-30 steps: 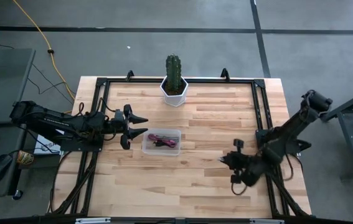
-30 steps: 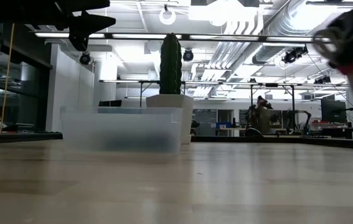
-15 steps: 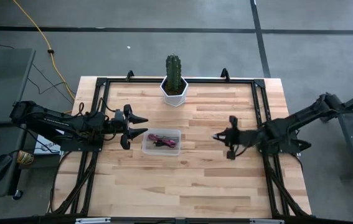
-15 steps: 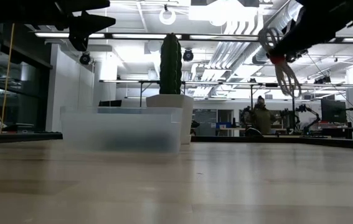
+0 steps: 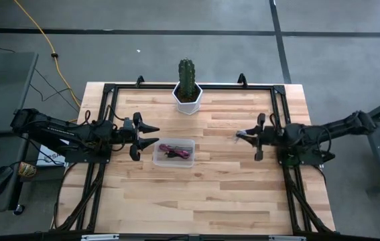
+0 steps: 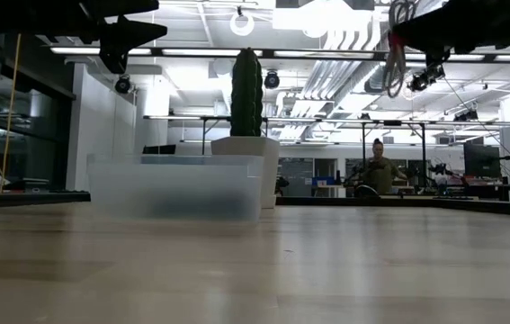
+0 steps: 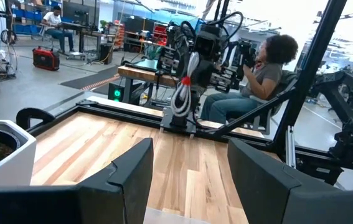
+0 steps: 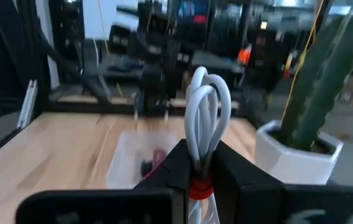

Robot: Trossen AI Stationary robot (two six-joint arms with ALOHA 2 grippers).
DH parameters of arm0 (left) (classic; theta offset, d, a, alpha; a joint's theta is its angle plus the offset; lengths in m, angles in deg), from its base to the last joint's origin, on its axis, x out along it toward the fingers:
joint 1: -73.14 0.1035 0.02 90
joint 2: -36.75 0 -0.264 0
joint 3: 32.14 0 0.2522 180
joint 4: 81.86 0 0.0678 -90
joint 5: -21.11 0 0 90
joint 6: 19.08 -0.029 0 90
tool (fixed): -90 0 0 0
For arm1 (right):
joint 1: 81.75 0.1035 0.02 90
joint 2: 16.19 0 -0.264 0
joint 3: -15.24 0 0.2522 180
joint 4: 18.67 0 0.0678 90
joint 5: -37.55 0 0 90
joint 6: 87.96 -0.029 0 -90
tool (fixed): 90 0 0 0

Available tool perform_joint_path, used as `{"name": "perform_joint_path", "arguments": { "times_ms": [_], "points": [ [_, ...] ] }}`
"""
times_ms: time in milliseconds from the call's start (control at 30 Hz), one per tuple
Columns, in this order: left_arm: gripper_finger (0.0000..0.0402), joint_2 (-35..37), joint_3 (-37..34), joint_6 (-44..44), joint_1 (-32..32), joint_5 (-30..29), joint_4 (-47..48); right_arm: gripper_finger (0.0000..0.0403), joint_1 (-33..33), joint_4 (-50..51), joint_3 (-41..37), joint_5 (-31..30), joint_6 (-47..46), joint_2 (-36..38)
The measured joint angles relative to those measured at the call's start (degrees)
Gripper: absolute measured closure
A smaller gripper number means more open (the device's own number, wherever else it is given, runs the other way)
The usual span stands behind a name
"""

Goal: Pick and place USB-C Cables
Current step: Put the white charger cable into the transparent bin

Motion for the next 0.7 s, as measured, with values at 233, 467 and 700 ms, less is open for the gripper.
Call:
{"name": "perform_joint_path", "arguments": {
  "times_ms": [233, 467, 700],
  "points": [
    [0.0213, 0.0, 0.0, 0.0, 0.0, 0.0, 0.0, 0.0378, -8.2, -5.8, -1.8, 13.3, 1.3, 2.0],
    [0.0213, 0.0, 0.0, 0.0, 0.0, 0.0, 0.0, 0.0378, -14.8, -6.2, -1.8, 29.7, -5.7, 2.1],
    [0.0213, 0.0, 0.0, 0.0, 0.0, 0.0, 0.0, 0.0378, -16.0, -6.2, -1.8, 30.2, -6.4, 2.0]
  ]
}}
